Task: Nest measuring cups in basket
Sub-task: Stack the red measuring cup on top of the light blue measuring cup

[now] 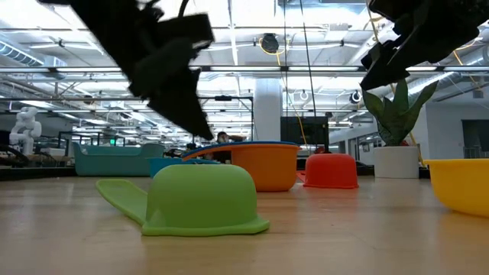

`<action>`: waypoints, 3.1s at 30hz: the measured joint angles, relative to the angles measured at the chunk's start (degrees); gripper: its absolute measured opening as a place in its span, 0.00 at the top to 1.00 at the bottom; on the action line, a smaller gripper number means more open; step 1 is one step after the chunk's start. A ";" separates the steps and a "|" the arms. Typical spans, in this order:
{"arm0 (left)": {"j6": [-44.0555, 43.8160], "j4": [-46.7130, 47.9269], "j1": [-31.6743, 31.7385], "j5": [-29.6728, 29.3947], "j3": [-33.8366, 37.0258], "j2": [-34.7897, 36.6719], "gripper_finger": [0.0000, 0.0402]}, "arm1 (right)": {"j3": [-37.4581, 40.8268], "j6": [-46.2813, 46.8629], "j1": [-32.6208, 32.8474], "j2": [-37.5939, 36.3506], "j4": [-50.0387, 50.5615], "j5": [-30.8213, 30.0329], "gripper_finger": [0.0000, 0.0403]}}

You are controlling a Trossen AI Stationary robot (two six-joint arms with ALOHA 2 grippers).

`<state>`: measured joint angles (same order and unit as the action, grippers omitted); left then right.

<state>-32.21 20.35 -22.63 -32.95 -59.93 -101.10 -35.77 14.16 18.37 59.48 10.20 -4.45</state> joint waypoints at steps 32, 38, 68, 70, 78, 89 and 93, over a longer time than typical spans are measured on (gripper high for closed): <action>8.40 -19.18 2.75 5.58 11.15 -0.04 0.60 | 0.00 1.61 0.00 0.00 -0.05 -0.02 0.44; 8.94 -18.74 2.75 5.66 11.15 -0.04 0.65 | 0.00 0.77 0.00 0.00 -0.07 -0.03 0.44; 3.10 -10.32 -1.06 1.49 11.11 11.11 0.36 | 0.00 -3.33 -4.61 3.25 -15.17 -17.37 0.44; 3.13 -10.88 -1.14 0.59 10.78 12.78 0.36 | 0.00 -1.63 -7.24 4.27 -16.73 -15.23 0.44; 4.26 -11.73 -0.11 -3.63 10.76 23.29 0.36 | -0.01 2.27 -14.69 7.65 -18.58 -10.38 0.44; 8.13 -11.47 0.08 -5.21 10.72 28.85 0.36 | -1.06 9.09 -15.68 13.99 -18.78 -8.58 0.44; 9.27 -11.37 -0.41 -5.13 10.72 28.41 0.36 | -2.58 10.27 -15.30 17.65 -18.80 -8.76 0.44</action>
<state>-22.94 8.98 -23.04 -38.08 -49.21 -72.69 -38.35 24.43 3.07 77.13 -8.60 -13.21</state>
